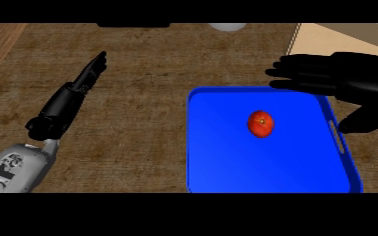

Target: Pick the tomato from the tray and place it in the cardboard box

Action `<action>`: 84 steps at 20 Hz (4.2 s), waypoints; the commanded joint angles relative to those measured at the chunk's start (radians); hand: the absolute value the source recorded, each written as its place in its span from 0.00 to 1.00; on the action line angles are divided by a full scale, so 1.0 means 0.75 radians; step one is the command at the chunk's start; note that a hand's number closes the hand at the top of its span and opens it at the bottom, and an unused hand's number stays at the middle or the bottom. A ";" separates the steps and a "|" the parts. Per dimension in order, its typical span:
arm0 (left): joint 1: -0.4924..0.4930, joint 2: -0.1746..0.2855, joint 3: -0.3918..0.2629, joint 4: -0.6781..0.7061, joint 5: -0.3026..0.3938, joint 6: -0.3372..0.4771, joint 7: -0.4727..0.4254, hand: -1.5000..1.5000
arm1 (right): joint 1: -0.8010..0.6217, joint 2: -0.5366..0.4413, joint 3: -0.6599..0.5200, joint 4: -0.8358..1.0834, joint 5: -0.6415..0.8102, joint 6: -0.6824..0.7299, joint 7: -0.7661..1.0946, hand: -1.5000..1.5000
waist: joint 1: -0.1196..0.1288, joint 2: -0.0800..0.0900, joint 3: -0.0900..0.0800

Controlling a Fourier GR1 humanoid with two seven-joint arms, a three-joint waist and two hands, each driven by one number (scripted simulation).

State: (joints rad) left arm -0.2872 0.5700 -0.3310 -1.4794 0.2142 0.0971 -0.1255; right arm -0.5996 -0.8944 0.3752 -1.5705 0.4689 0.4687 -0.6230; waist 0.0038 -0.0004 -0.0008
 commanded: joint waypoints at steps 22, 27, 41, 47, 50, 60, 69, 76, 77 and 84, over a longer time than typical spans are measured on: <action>0.057 -0.132 0.224 0.051 -0.162 -0.209 -0.043 0.50 | 0.349 0.283 0.061 -0.373 0.589 0.159 0.351 0.00 | -0.006 0.001 0.001; 0.007 -0.222 0.210 0.027 -0.237 -0.170 0.046 0.50 | 0.331 0.383 0.103 -0.275 0.727 0.101 0.320 0.00 | -0.004 0.002 0.001; 0.090 -0.259 0.347 -0.029 -0.301 -0.307 0.013 0.50 | 0.288 0.537 0.050 0.012 0.960 0.026 0.143 0.00 | -0.001 0.001 0.001; 0.131 -0.328 0.318 -0.152 -0.369 -0.295 0.122 0.50 | 0.239 0.616 0.013 0.171 1.051 -0.015 0.105 0.00 | 0.002 0.001 0.001; 0.088 -0.361 0.341 -0.067 -0.377 -0.302 0.085 0.50 | 0.341 0.654 0.035 0.098 1.133 -0.077 0.191 0.00 | -0.005 0.000 0.001; 0.116 -0.371 0.405 -0.127 -0.398 -0.377 0.109 0.50 | 0.278 0.693 -0.022 0.389 1.226 -0.184 0.008 0.00 | -0.002 0.000 0.001; 0.110 -0.376 0.436 -0.040 -0.432 -0.386 0.030 0.50 | 0.295 0.775 -0.011 0.310 1.232 -0.390 -0.103 1.00 | -0.005 -0.001 0.001; 0.120 -0.378 0.424 -0.116 -0.422 -0.400 0.084 0.50 | 0.209 0.867 -0.346 0.555 0.998 -0.178 0.050 1.00 | 0.008 0.002 0.002; 0.120 -0.397 0.404 -0.134 -0.437 -0.389 0.080 0.50 | 0.166 0.846 -0.381 0.583 0.976 -0.167 0.024 1.00 | 0.008 0.003 0.002; 0.133 -0.384 0.446 -0.158 -0.410 -0.424 0.127 0.50 | 0.254 0.879 -0.420 0.170 0.878 -0.174 0.041 1.00 | -0.018 -0.009 0.001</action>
State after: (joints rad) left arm -0.2053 0.2679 -0.0098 -1.5522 -0.1142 -0.1967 -0.0627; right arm -0.4530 -0.2211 0.0968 -1.2861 1.1853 0.3107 -0.5835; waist -0.0017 -0.0020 -0.0006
